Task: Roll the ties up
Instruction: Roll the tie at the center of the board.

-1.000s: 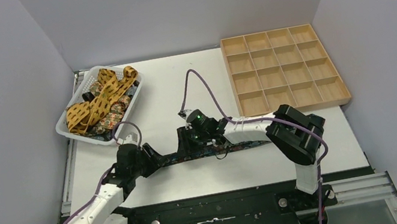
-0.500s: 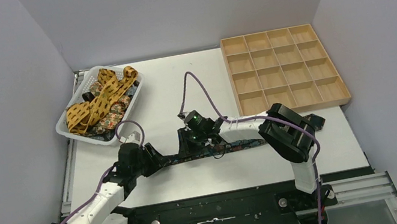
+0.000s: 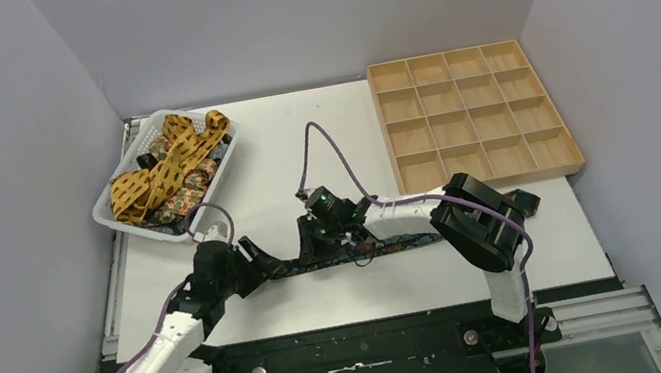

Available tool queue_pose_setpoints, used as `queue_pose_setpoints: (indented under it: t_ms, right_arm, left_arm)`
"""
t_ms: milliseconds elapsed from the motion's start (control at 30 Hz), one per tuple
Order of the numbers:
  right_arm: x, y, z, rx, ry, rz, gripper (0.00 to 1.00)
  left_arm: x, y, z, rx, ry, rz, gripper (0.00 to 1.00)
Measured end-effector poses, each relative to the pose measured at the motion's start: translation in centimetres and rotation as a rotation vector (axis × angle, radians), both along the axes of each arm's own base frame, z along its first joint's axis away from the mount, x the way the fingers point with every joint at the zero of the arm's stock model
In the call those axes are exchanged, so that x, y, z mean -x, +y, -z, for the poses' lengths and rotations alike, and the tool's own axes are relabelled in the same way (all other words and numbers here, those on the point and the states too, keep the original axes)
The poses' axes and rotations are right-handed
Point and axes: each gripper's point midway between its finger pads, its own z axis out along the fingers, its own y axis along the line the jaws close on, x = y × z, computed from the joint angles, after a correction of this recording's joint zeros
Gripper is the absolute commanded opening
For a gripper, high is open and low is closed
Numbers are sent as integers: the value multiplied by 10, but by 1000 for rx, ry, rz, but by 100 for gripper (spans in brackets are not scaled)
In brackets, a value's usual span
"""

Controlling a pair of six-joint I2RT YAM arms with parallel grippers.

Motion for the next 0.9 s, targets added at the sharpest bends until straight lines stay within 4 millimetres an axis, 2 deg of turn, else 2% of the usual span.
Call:
queue_pose_setpoints:
  t_ms: [100, 200, 567, 900]
  right_arm:
    - [0, 0, 0, 2, -3, 1, 16]
    - [0, 0, 0, 4, -3, 1, 15]
    - [-2, -2, 2, -33, 16, 5, 13]
    - [-4, -4, 3, -79, 45, 3, 13]
  left_arm:
    - [0, 0, -2, 31, 0, -25, 59]
    - [4, 1, 6, 57, 24, -48, 59]
    - [-5, -9, 3, 179, -6, -38, 57]
    - [-3, -5, 7, 232, -2, -32, 45]
